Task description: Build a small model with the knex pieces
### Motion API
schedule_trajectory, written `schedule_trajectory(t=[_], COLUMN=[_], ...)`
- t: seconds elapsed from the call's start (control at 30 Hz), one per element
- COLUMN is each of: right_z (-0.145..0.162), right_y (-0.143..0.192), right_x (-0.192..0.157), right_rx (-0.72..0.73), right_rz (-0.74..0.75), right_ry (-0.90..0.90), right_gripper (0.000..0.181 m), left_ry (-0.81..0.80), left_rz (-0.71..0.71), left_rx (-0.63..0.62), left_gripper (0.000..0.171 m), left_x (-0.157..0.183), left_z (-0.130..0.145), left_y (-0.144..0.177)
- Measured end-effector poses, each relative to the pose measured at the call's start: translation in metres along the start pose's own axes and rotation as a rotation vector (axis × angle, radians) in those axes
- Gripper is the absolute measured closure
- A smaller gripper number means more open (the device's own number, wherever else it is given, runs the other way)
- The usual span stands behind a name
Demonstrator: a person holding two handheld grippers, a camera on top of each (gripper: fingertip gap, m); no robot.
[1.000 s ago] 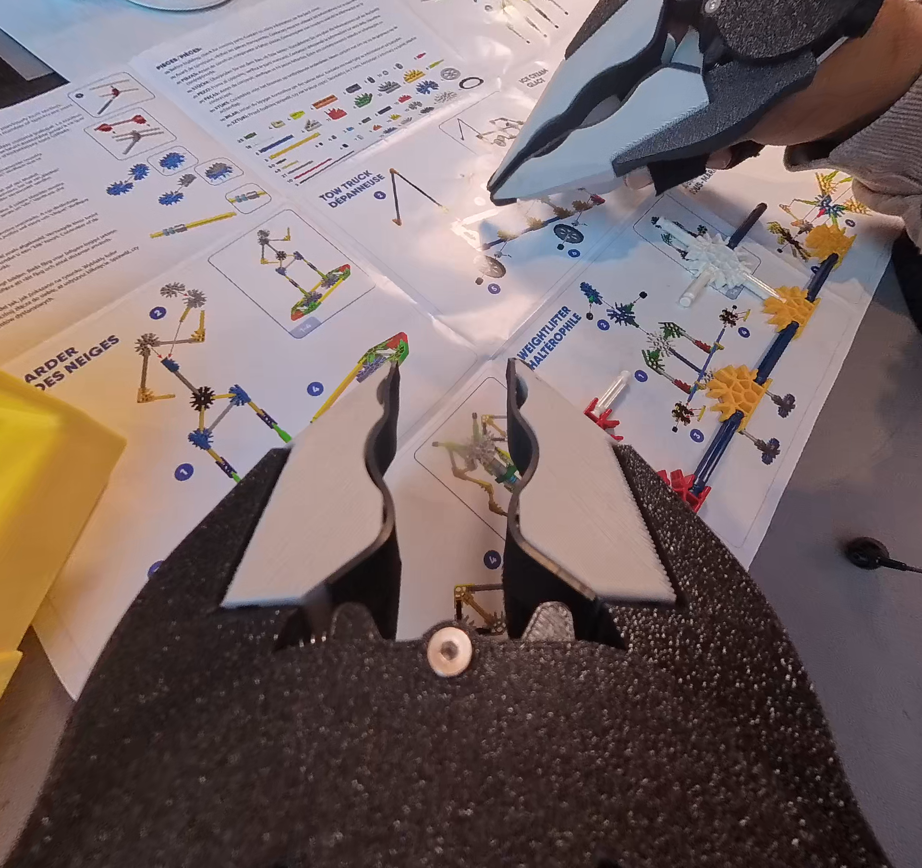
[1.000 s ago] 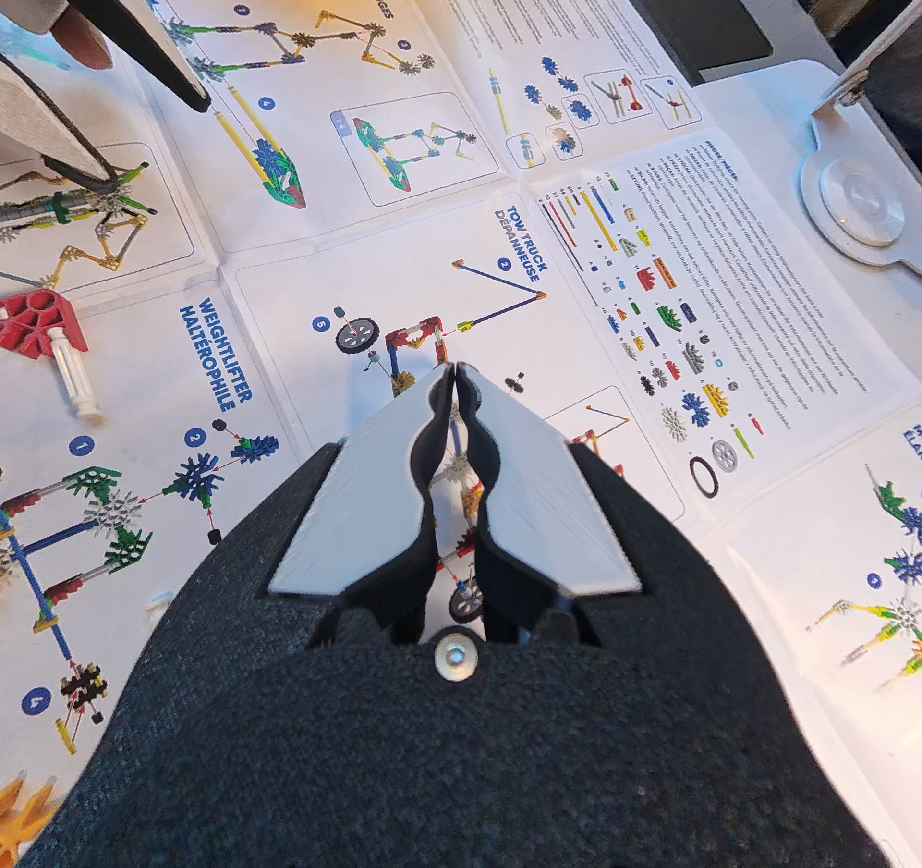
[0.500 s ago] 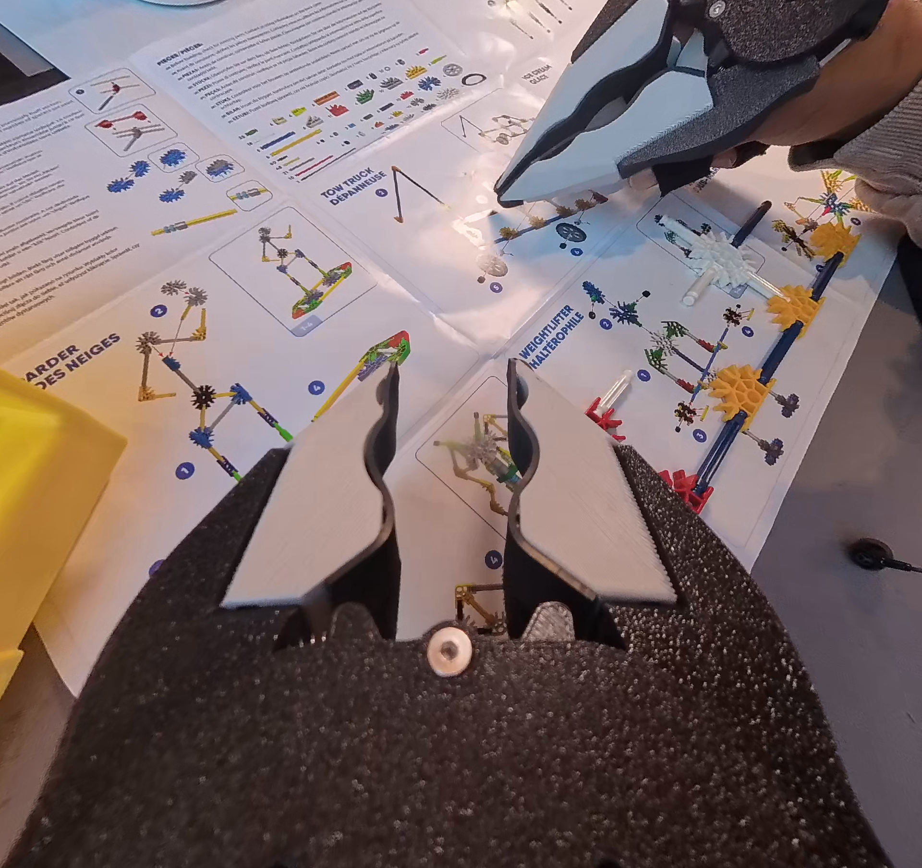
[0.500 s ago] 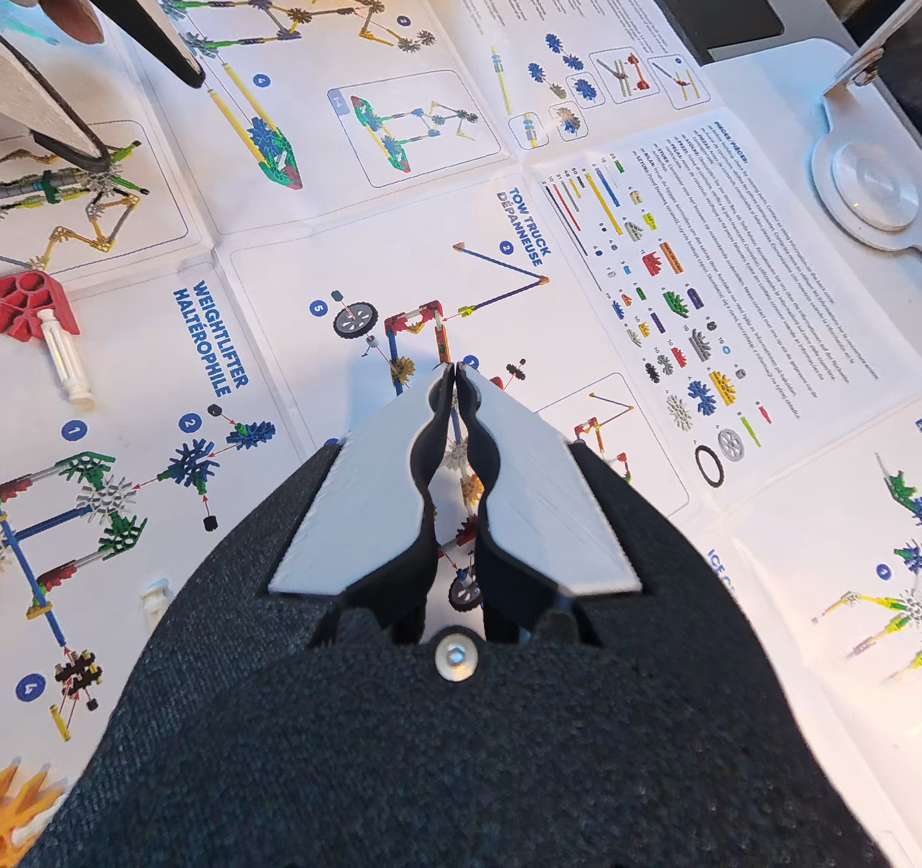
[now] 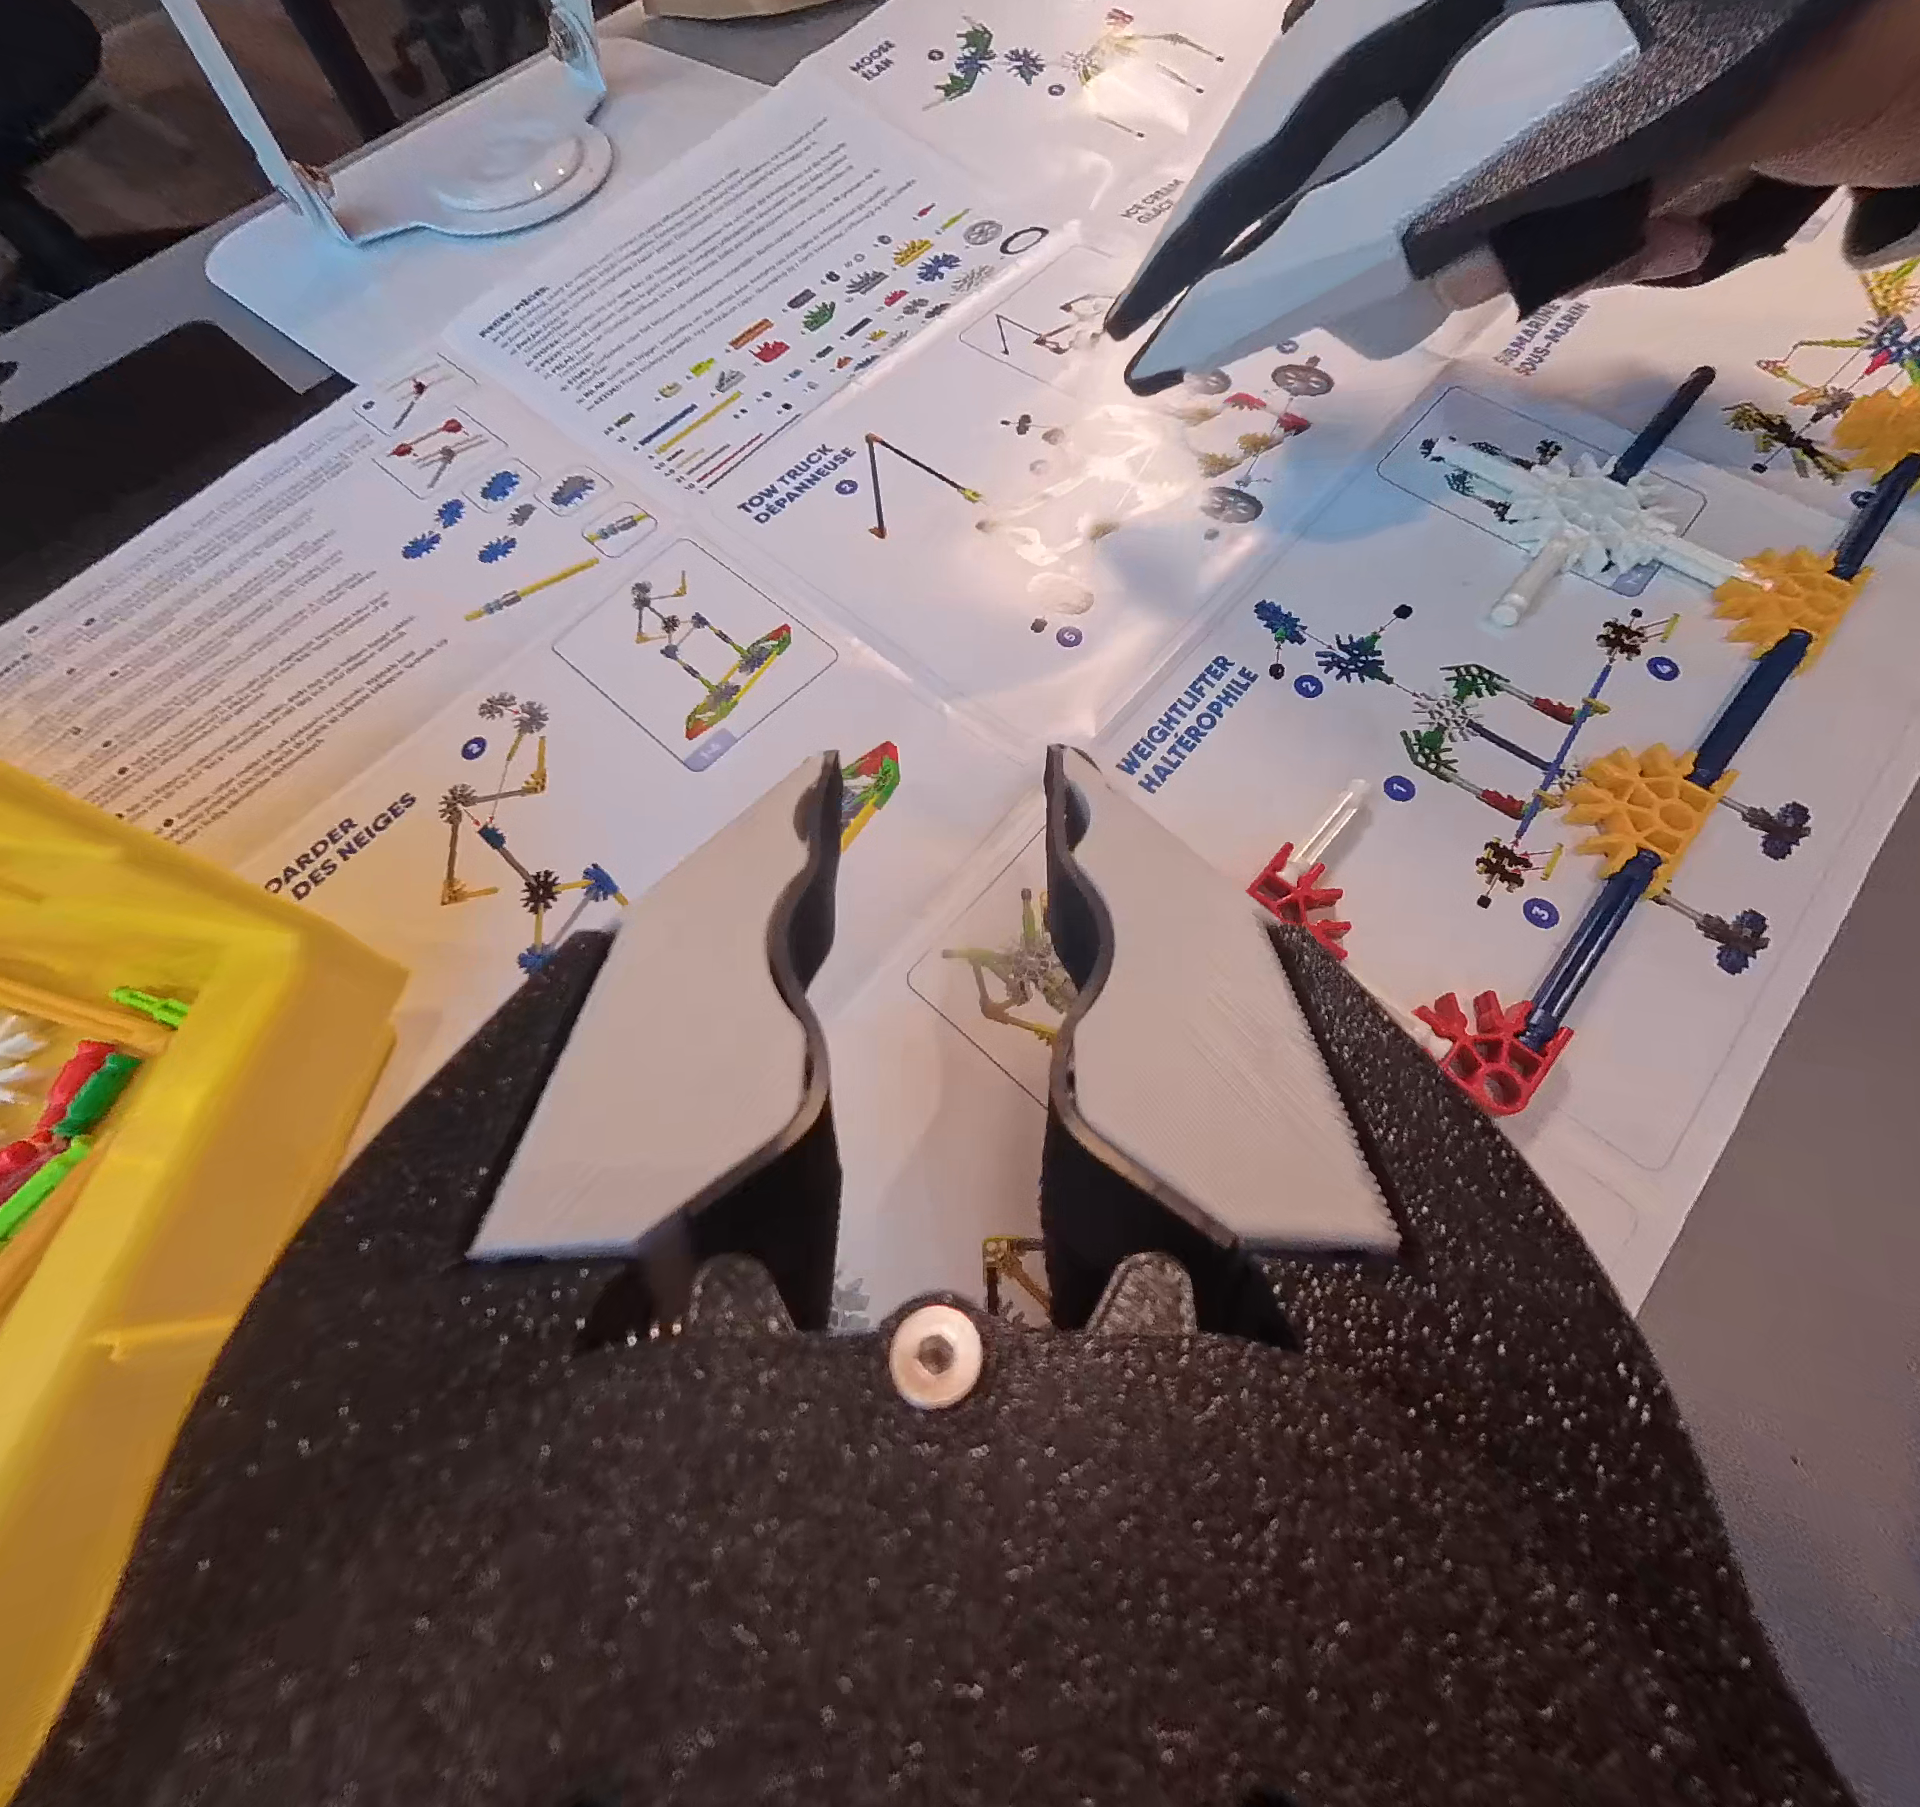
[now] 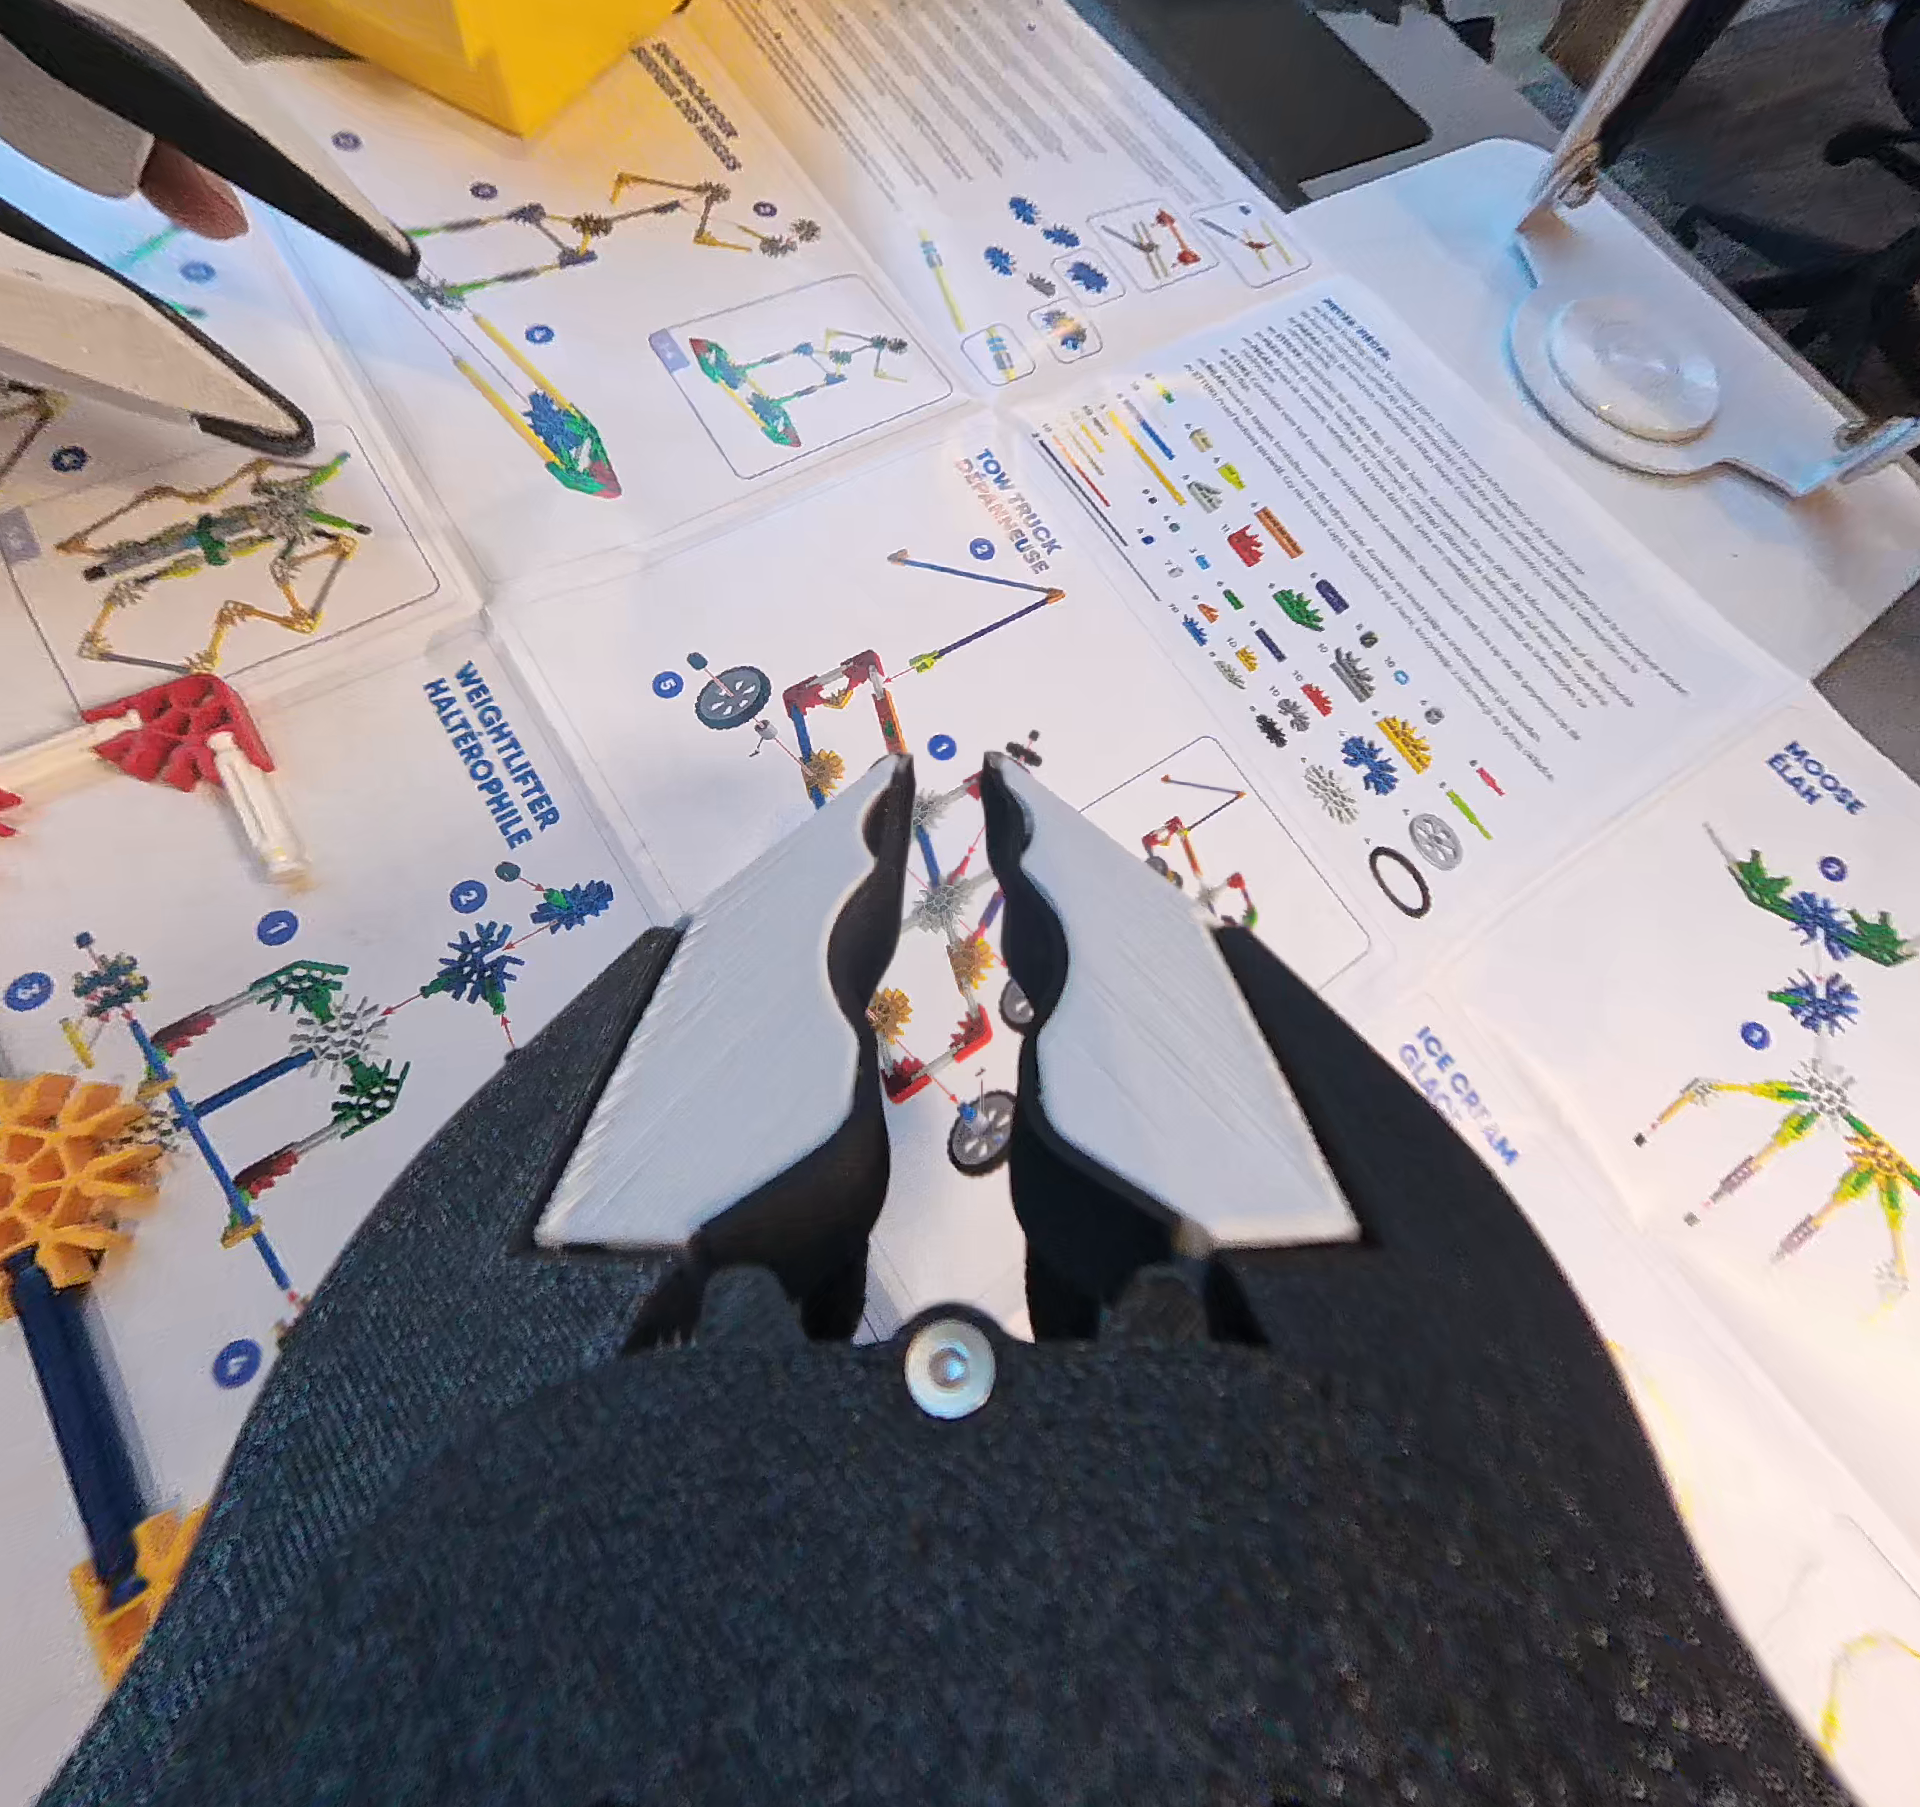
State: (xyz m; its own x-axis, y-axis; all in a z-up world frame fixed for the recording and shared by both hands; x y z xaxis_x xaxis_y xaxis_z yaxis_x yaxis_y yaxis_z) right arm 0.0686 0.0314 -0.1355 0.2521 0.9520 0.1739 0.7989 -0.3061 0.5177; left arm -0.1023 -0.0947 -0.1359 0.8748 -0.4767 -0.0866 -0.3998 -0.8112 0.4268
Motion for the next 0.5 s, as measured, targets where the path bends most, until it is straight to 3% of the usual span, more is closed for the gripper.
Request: schedule_trajectory(t=[0.33,0.43,0.5], right_z=[-0.004,0.001,0.005], right_y=[0.043,0.06,0.073], right_x=[-0.003,-0.005,-0.004], right_rx=[0.12,0.144,0.167], right_rz=[0.068,0.098,0.104], right_ry=[-0.132,-0.143,-0.16], right_gripper=[0.163,0.163,0.163], left_ry=[-0.05,-0.077,-0.095], left_rz=[-0.083,-0.183,-0.34], left_rx=[0.085,0.183,0.268], left_gripper=[0.135,0.138,0.14], left_x=[-0.008,-0.032,-0.065], left_z=[-0.016,-0.041,-0.065], left_y=[0.013,0.042,0.084])
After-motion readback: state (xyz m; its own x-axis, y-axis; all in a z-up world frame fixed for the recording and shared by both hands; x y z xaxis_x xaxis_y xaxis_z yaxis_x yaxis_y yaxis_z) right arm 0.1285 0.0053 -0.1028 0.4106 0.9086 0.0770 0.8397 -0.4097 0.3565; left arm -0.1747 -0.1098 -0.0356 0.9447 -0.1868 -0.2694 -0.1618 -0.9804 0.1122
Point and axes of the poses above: each gripper's, where its closed fingertips meet, y back along the fingers, z out of its underside, x = y × z across the jaws, the point moved 7 cm from there along y, back along the fingers, and after that the axes turned 5 degrees about x, right-handed, at the moved point
